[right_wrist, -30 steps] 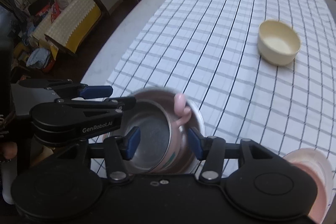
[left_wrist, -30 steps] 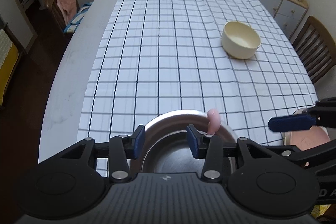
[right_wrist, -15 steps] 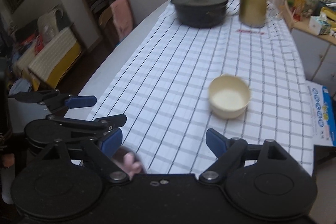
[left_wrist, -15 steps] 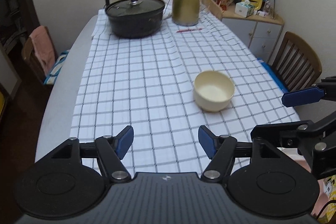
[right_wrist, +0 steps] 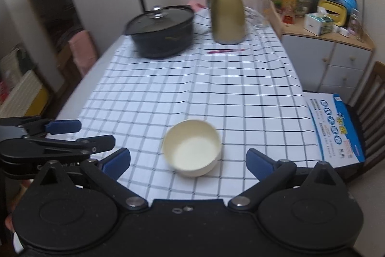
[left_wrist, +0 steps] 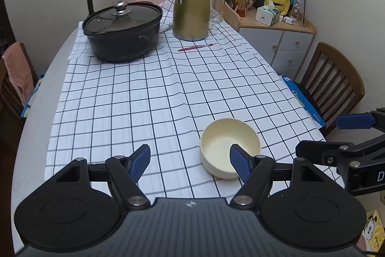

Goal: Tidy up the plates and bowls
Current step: 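Reach both grippers to the cream bowl's rim and close them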

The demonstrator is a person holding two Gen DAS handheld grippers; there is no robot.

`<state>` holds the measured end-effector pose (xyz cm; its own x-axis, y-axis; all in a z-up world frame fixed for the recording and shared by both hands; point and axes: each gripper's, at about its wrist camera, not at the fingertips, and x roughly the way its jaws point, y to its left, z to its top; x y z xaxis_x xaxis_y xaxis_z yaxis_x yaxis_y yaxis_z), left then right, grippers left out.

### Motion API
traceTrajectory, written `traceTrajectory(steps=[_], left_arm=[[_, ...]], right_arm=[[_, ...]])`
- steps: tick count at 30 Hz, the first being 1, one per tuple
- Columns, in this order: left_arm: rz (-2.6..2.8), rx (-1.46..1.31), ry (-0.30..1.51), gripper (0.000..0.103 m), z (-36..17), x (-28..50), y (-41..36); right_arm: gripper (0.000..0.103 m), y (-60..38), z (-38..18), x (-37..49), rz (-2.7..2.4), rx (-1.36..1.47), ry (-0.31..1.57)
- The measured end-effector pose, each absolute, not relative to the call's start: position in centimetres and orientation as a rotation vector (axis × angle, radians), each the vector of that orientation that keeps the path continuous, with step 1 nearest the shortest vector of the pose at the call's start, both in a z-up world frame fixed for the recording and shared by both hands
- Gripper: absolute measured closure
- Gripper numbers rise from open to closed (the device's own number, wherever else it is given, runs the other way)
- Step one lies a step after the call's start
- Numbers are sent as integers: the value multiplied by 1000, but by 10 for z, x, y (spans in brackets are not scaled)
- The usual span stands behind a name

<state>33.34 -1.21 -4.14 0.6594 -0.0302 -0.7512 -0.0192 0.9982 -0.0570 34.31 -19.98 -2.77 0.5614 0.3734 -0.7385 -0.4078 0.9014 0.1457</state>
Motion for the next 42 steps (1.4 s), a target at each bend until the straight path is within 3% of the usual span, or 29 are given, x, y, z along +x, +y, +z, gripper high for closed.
traceTrajectory(steps=[12, 27, 34, 36, 38, 42], left_arm=[[16, -73, 971, 31, -106, 412, -25], [17, -102, 1106, 32, -159, 450, -27], [15, -95, 1122, 43, -166, 456, -28], [19, -94, 1124, 48, -167, 456, -27], [18, -90, 1129, 57, -168, 456, -28], [12, -80, 1131, 68, -167, 454, -28]], right_arm=[[8, -201, -91, 409, 346, -10, 1006], [27, -187, -138, 440, 334, -22, 1114], [40, -182, -149, 446, 341, -32, 1142], [43, -180, -151, 447, 345, -30, 1155], [54, -178, -153, 449, 356, -21, 1171], [61, -174, -156, 450, 366, -16, 1186]])
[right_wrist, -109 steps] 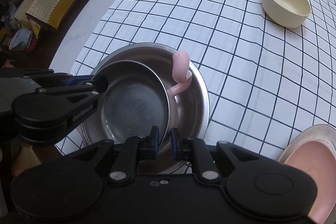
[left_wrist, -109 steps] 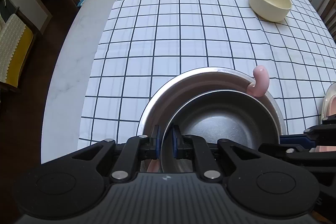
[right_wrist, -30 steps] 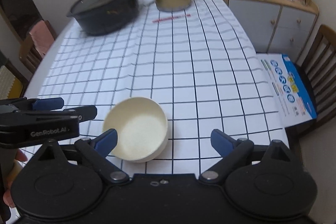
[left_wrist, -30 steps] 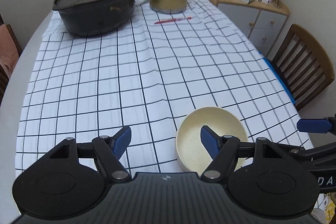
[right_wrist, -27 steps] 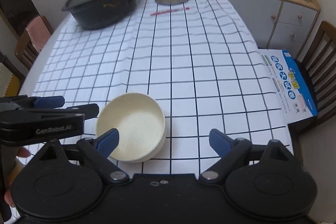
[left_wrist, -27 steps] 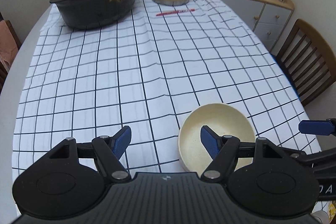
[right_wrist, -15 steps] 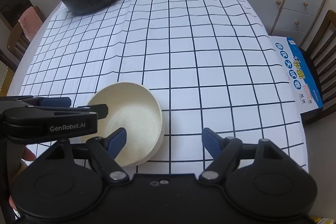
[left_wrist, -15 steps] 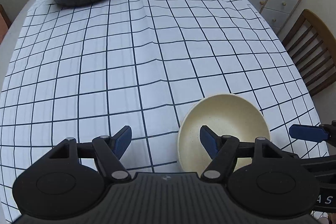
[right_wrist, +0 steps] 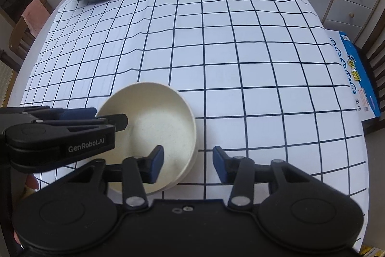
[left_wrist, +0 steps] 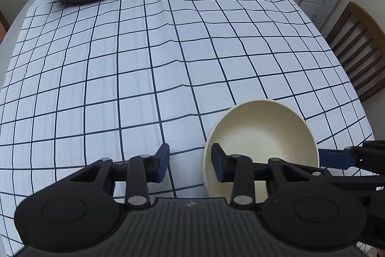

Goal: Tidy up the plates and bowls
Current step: 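Reach both grippers to the cream bowl's rim and close them, then lift the cream bowl with both grippers and carry it over the pot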

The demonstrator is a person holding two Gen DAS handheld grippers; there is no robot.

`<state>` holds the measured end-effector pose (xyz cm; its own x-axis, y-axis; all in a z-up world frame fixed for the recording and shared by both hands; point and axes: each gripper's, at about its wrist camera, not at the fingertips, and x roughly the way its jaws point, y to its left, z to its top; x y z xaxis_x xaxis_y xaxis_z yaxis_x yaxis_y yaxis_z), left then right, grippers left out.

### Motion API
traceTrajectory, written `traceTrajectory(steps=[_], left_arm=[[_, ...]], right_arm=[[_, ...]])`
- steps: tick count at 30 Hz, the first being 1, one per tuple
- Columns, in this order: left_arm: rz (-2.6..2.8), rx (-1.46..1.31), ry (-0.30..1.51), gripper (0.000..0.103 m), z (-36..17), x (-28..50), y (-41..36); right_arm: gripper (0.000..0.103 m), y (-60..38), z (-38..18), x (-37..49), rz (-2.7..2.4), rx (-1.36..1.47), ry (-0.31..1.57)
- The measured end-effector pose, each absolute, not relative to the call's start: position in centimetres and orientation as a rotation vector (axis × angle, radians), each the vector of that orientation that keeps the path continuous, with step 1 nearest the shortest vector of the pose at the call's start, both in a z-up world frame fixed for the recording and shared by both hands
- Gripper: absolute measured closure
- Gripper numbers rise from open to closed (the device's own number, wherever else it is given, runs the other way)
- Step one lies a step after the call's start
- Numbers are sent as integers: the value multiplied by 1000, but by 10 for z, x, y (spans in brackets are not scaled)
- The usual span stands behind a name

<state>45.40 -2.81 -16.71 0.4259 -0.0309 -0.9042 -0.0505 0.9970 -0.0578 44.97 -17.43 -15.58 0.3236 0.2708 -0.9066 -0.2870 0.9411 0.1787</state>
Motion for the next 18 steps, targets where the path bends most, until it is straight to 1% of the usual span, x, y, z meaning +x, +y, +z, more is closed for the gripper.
traceTrajectory(steps=[1, 2, 3, 5, 8, 10, 14, 18], left_arm=[[10, -80, 1131, 72, -167, 454, -28], [7, -78, 1133, 74, -166, 453, -28], [7, -73, 1136, 77, -166, 453, -29], [3, -64, 1142, 86, -166, 452, -30], [-1, -32, 1144, 91, -165, 450, -34], [-11, -21, 1145, 95, -164, 449, -36], [-26, 6, 1137, 97, -159, 445, -42], [-38, 29, 1132, 98, -154, 439, -48]], right_arm=[[66, -174, -156, 450, 368, -16, 1190], [70, -173, -157, 450, 370, -20, 1196], [72, -172, -158, 450, 371, -23, 1202], [80, -170, -159, 450, 376, -30, 1209], [85, -168, -159, 450, 371, -37, 1212], [86, -168, -159, 450, 369, -36, 1216], [92, -167, -156, 449, 354, -52, 1212], [94, -169, -152, 446, 332, -62, 1212]])
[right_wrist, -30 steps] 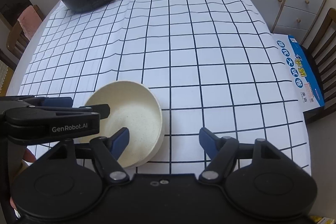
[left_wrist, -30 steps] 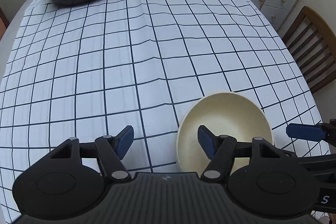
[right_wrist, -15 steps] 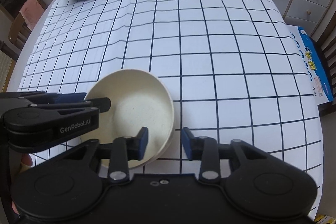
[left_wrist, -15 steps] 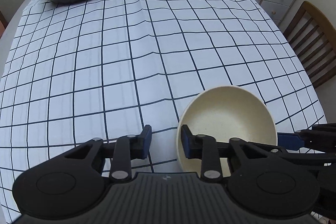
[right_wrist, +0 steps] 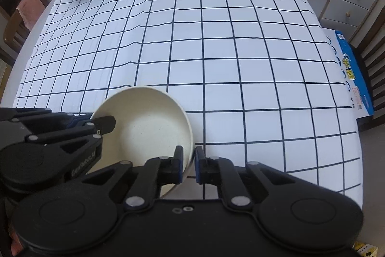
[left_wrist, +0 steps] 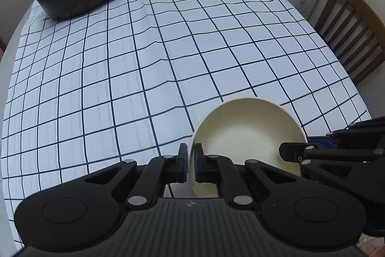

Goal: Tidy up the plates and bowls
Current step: 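Lift the cream bowl with both grippers and carry it over the pot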

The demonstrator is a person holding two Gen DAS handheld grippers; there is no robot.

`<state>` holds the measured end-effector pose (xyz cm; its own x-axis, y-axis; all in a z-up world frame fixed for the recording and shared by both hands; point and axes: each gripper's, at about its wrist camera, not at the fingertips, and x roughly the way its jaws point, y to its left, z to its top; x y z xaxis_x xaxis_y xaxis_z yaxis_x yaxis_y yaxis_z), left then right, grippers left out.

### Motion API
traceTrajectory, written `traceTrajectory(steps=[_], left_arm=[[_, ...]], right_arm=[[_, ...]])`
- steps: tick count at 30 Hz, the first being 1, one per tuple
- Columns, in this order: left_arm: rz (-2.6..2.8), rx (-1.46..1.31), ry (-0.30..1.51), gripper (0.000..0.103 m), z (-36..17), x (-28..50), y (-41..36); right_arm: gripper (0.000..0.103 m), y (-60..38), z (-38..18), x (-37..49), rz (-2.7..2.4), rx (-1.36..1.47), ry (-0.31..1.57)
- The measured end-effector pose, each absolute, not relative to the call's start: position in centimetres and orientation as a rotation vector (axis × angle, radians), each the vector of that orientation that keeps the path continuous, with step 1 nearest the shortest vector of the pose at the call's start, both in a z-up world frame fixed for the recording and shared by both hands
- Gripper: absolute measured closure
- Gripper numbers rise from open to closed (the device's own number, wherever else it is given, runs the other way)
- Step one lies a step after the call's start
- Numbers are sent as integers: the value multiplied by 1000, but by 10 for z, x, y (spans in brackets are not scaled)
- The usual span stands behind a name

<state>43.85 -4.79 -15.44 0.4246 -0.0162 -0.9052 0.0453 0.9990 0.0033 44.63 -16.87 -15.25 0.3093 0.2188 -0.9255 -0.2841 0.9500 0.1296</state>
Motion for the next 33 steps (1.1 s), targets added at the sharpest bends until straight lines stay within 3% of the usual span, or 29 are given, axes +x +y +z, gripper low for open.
traceTrajectory(steps=[18, 33], left_arm=[[-58, 45, 1099, 99, -93, 378, -64], [45, 39, 1030, 99, -27, 280, -67]], right_arm=[[95, -191, -100, 397, 324, -51, 1191], [95, -191, -39, 315, 439, -82, 1111]])
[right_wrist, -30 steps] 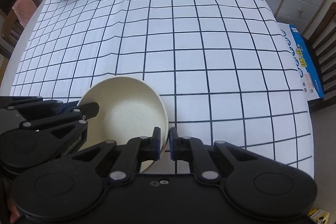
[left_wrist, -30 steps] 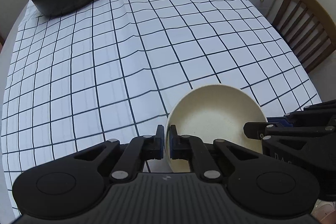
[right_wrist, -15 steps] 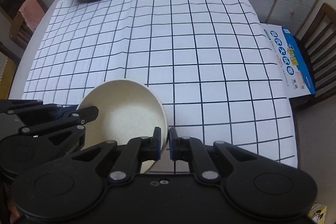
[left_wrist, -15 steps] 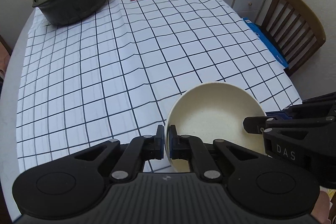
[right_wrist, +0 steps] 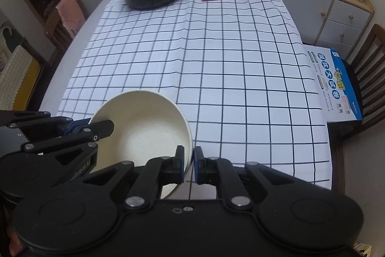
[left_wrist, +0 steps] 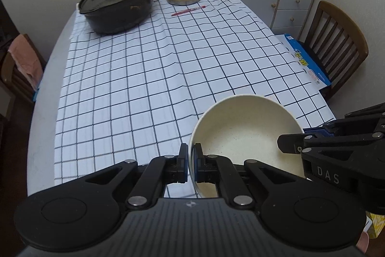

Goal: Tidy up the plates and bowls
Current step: 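Lift the cream bowl with both grippers and carry it over the pot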

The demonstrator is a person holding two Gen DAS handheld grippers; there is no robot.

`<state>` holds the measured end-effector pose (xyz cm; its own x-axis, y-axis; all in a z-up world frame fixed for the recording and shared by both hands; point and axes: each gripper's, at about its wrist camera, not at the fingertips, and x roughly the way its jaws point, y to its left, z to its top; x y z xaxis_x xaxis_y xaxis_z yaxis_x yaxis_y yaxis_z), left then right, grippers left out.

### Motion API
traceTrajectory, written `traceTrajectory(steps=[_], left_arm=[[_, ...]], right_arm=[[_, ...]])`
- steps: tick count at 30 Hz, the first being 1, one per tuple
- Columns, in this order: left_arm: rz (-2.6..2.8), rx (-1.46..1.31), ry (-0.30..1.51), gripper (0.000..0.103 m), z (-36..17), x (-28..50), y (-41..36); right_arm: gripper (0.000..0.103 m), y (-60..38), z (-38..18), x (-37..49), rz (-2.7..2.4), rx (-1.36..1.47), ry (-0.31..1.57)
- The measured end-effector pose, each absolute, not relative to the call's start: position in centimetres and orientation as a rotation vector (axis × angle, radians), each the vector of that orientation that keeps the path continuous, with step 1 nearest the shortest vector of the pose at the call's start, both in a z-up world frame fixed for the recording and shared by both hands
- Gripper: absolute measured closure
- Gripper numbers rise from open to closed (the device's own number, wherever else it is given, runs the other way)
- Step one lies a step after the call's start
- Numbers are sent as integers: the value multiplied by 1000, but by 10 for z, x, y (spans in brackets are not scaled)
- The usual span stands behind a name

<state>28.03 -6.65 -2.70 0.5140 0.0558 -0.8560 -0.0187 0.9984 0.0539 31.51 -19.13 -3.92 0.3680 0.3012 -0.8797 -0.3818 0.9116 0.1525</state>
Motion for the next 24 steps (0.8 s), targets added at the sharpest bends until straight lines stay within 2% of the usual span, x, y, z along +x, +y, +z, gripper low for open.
traceTrajectory(steps=[14, 24], left_arm=[[79, 40, 1028, 99, -8, 199, -18], [-34, 73, 1106, 99, -52, 144, 35]], right_arm=[[95, -143, -25, 235, 527, -142, 1096], [93, -99, -51, 190, 506, -100, 1193]])
